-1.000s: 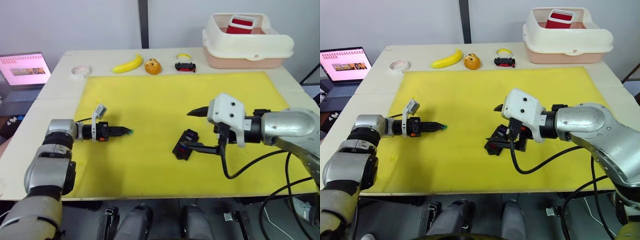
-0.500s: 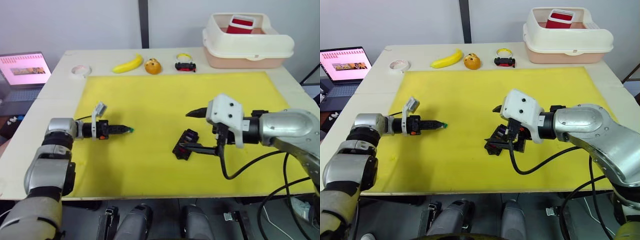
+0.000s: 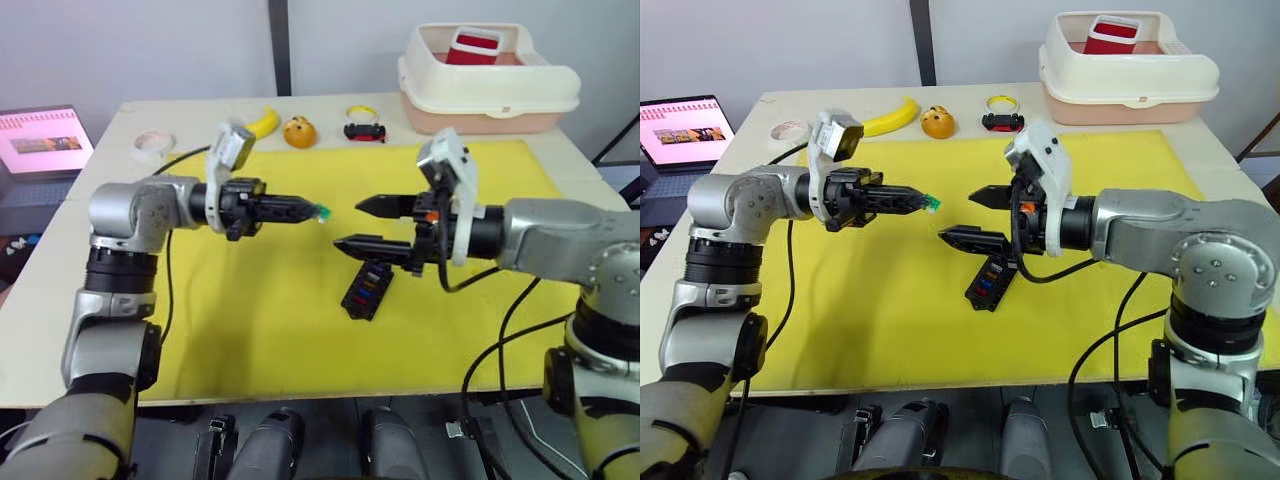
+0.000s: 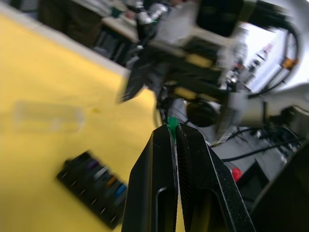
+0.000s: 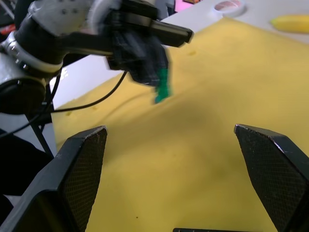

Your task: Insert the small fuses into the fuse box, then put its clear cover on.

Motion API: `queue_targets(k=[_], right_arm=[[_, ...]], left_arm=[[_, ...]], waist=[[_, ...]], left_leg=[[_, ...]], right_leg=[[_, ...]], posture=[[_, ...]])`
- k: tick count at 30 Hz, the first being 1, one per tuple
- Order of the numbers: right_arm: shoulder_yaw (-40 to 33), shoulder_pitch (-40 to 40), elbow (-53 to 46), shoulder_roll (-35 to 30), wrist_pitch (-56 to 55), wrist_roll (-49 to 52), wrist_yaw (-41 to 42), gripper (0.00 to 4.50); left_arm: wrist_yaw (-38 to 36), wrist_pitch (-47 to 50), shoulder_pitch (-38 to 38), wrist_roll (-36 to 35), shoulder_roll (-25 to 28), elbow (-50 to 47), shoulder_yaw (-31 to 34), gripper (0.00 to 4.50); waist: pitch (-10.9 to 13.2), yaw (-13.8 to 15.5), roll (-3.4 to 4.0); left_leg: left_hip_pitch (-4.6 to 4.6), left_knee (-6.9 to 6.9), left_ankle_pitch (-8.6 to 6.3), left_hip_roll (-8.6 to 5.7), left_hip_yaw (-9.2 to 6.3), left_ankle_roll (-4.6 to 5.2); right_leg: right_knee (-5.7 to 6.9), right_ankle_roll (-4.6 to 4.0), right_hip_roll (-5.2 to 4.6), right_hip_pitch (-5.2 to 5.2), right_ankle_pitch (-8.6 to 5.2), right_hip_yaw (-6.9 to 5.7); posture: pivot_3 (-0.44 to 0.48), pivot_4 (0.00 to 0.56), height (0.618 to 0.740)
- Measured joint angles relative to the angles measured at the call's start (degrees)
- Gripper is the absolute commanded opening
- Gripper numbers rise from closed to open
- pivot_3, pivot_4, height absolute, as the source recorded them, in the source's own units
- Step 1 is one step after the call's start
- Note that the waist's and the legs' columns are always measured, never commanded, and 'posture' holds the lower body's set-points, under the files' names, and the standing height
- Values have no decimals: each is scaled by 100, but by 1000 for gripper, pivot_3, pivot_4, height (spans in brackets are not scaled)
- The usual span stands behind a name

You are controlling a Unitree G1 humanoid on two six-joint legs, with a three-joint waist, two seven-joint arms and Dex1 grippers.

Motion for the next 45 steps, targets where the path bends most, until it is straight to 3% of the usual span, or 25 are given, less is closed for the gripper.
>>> queue_targets(k=[3, 7, 16, 29, 32, 34, 45], right_arm=[[-33, -16, 247, 43, -45, 672, -555, 3580], [99, -75, 391, -85, -321, 1480, -1154, 1621], [707, -76, 413, -734, -1055, 2737, -1888, 1621], [1202, -76, 403, -1167, -1666, 3186, -2031, 1621], [1298, -76, 405, -1223, -1702, 3189, -2030, 807], [1305, -76, 426, -1293, -1737, 3185, -2036, 25], [1435, -79, 424, -1343, -1812, 3185, -1979, 25]], left_arm=[[55, -13, 8, -123, -1, -193, -43, 0], [145, -85, 97, -209, 2, -267, -113, 0], [266, -224, 171, -246, 73, -259, -222, 0], [323, -229, 172, -365, 80, -259, -222, 0], [344, -231, 174, -375, 87, -260, -222, 0], [322, -234, 179, -447, 92, -267, -222, 0], [293, -531, 268, -466, 221, -333, -347, 0]], waist=[[0, -9, 1], [0, -7, 2], [1, -9, 1], [1, -7, 1], [1, -8, 1], [1, -1, 1], [1, 0, 1]], left_leg=[[0, -1, 0, 0, 1, 0], [0, -1, 0, 0, 1, 0], [0, -1, 0, 0, 2, 0], [0, -2, 0, 0, 3, 1], [0, -2, 0, 0, 3, 1], [0, -2, 0, 0, 2, 1], [0, -2, 0, 0, 3, 1]], right_leg=[[0, 0, 1, -1, 0, 0], [-1, 0, 1, -1, 0, 0], [-3, 0, 2, -1, 0, -1], [-5, 0, 4, 0, 0, -1], [-5, 0, 4, 0, 0, -1], [-5, 0, 4, 0, 0, -1], [-7, 0, 4, 0, 0, -1]], posture=[[0, 150, 740], [0, 150, 740], [0, 150, 740], [0, 150, 740], [0, 150, 740], [0, 150, 740], [0, 150, 740]])
